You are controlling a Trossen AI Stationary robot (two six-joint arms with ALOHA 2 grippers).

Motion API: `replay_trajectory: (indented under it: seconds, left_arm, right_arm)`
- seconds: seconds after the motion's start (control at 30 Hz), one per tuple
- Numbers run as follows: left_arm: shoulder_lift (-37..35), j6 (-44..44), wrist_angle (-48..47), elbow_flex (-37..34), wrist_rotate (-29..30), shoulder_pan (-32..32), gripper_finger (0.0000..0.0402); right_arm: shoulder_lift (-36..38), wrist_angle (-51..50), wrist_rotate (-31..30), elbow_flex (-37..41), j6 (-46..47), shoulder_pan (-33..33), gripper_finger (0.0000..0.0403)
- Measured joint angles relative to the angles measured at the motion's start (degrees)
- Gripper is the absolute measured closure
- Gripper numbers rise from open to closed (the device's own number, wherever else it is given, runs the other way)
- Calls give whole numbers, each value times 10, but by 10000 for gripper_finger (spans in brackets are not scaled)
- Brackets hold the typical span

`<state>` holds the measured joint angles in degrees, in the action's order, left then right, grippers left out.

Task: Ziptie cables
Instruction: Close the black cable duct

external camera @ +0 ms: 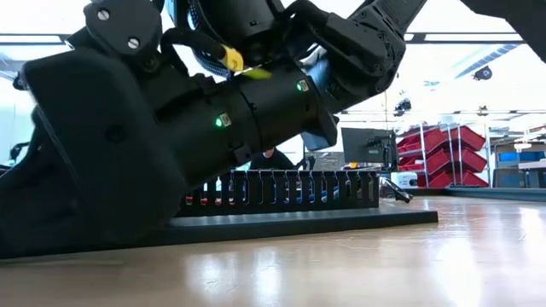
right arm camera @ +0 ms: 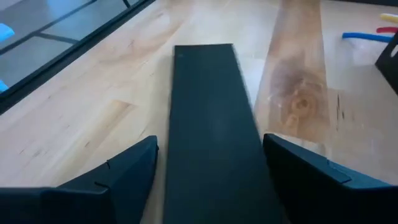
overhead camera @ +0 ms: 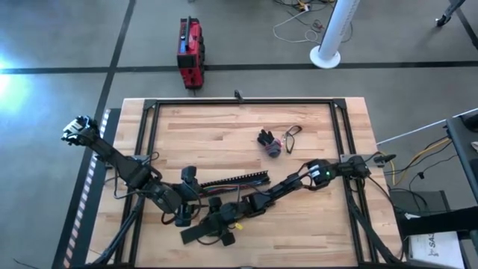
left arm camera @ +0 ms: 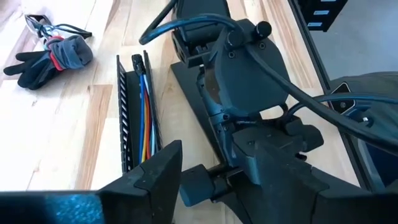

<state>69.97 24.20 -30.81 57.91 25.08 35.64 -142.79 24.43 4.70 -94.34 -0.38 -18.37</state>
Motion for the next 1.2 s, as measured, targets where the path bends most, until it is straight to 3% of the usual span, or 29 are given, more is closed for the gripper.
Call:
replay_trajectory:
  seconds: [0.43, 0.67, 0.93, 1.2]
  left_arm:
    - [0, 0, 4, 0, 1, 0, 230]
    - [0, -9, 5, 0, 2, 0, 244]
    - [-2, -13, 15, 0, 114, -1, 260]
    - [-20, -28, 2, 0, 133, -4, 282]
  right_arm:
    - [-6, -10, 0, -2, -19, 4, 182]
    - [-6, -11, 2, -2, -14, 7, 168]
    - [17, -37, -4, 1, -13, 8, 184]
    - [105, -171, -7, 0, -42, 5, 184]
